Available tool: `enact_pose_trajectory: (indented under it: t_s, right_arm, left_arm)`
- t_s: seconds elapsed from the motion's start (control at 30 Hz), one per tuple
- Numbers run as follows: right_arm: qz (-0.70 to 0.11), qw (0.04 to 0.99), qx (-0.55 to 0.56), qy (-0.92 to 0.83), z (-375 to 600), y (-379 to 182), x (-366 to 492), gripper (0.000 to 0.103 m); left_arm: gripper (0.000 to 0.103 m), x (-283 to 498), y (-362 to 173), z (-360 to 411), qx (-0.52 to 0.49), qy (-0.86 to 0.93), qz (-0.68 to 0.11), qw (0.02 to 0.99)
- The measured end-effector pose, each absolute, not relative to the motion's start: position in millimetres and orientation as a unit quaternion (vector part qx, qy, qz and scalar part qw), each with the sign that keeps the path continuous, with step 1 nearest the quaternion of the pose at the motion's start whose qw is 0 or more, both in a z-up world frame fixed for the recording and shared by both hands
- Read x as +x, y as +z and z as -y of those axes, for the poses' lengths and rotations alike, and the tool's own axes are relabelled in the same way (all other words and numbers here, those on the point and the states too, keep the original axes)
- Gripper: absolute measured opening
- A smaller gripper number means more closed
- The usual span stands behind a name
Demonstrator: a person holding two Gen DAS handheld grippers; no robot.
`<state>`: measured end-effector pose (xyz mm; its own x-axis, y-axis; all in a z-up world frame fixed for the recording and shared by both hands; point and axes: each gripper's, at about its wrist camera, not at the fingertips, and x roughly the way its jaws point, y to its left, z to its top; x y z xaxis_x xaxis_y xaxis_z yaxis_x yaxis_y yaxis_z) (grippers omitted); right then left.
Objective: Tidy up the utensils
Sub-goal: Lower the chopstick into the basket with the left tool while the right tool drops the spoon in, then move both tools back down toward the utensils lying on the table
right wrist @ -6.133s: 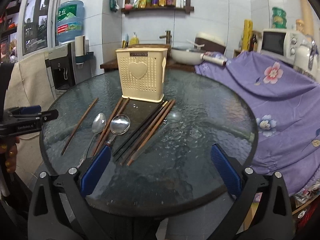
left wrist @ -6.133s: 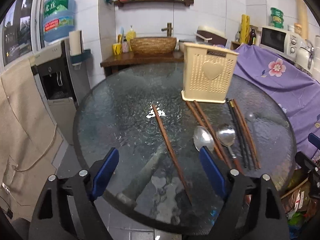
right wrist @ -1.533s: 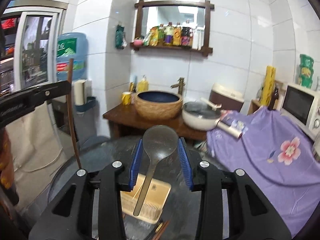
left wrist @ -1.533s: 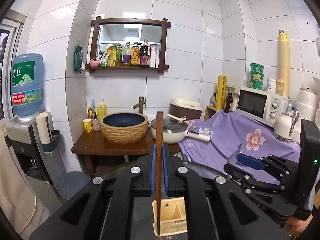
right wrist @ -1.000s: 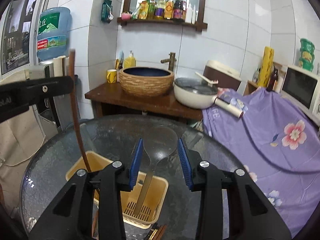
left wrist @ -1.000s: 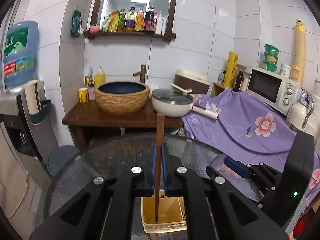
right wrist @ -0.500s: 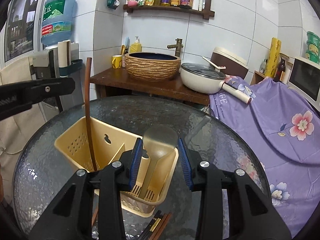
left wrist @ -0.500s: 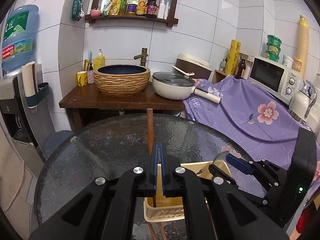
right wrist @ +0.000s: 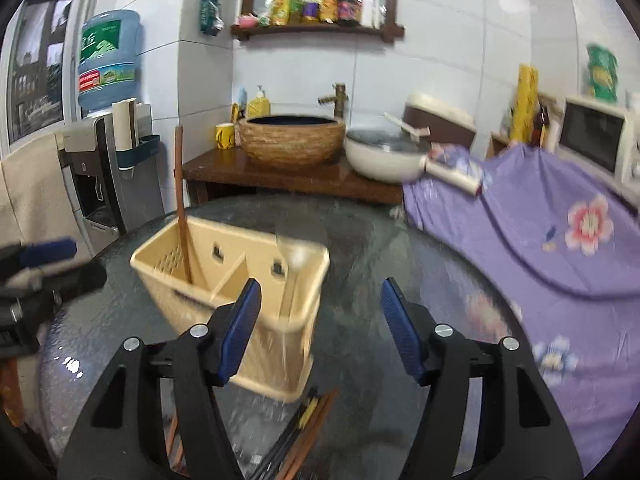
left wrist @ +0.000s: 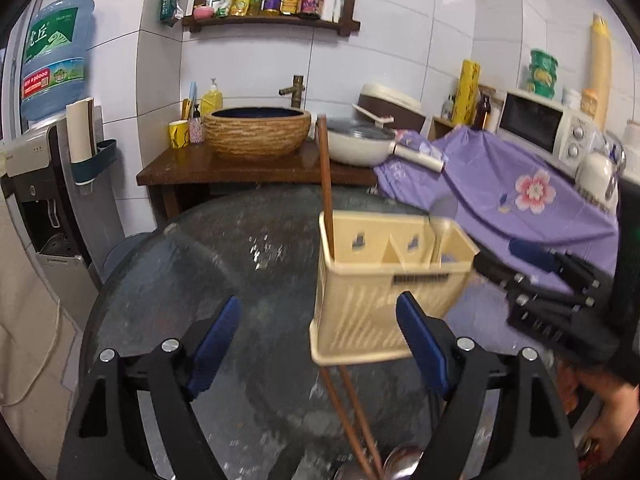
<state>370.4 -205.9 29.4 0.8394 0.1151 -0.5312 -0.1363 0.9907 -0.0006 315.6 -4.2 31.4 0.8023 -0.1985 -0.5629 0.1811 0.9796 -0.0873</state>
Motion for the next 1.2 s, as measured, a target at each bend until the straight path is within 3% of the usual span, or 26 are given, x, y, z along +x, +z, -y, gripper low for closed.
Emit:
enact_pose_trajectory:
  t_s: [0.3, 0.4, 0.7, 1.03, 1.2]
  right_arm:
    - [-0.378, 0.925, -0.004, 0.048, 220, -45, 325, 0.062]
    - [-0.407, 0.912, 0.008, 0.049, 219, -67, 318, 0.057]
    - [-0.443, 0.896, 0.011, 0.036, 214, -96, 320, 0.045]
    - [-0.452, 0.891, 0.007, 0.041, 208, -97, 325, 0.043]
    - [-0.462, 0.886, -0.014, 0.048, 217, -99, 321, 0.033]
  left_arm:
    - [0.074, 257, -51, 7, 0.005, -0.102, -0.380, 0.919]
    - [0.071, 245, -74, 8, -0.002, -0.101, -0.408, 0.907]
    - [0.070, 233, -81, 11, 0.005, -0.092, -0.414, 0.906]
    - [0.069, 227, -89, 17, 0.005, -0.090, -0.424, 0.901]
    - [0.068, 223, -91, 20, 0.006, -0.093, -0.429, 0.899]
